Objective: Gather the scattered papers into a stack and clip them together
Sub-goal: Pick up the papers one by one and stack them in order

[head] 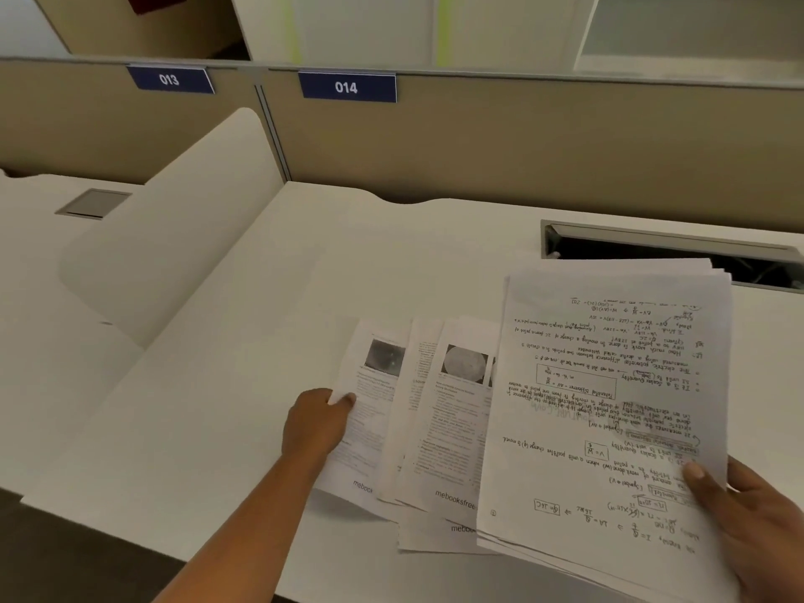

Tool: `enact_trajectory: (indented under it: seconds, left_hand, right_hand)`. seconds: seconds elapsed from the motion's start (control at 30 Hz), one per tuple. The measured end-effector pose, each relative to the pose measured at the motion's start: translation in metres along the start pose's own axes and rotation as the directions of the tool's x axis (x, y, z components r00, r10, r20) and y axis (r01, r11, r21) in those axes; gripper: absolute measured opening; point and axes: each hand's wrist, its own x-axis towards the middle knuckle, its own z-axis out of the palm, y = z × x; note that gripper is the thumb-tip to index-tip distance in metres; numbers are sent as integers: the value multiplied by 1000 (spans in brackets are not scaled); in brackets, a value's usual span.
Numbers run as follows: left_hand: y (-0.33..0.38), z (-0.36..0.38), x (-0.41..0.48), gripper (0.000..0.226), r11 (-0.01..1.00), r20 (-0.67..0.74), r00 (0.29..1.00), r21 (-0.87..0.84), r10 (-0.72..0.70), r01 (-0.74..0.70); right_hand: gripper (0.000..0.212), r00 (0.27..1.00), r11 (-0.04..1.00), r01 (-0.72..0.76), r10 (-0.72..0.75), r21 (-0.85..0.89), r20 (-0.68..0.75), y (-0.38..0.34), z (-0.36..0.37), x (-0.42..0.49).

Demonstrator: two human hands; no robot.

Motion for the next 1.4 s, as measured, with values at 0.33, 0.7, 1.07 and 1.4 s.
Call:
enact_trajectory:
  seconds: [0.33,0.7,1.07,1.4]
  left_hand:
    - [1,-79,-6,31,937,-59,969,-245,242,-249]
    - [23,-143,-20,23,677,-348,926,-647,147,-351]
    - [79,-54,-92,21,683,1,933,-682,359,-262]
    - [99,7,-114,9,860,-28,936,-385,351,-334]
  right_hand:
    - [18,999,998,-25,27,58,-30,-1,30,-15]
    - [19,999,989,-36,40,147,-20,6,89,-16]
    - [19,999,986,-22,16,167,36,-1,111,-17]
    - [19,994,984,-32,13,178,107,-24,66,-1]
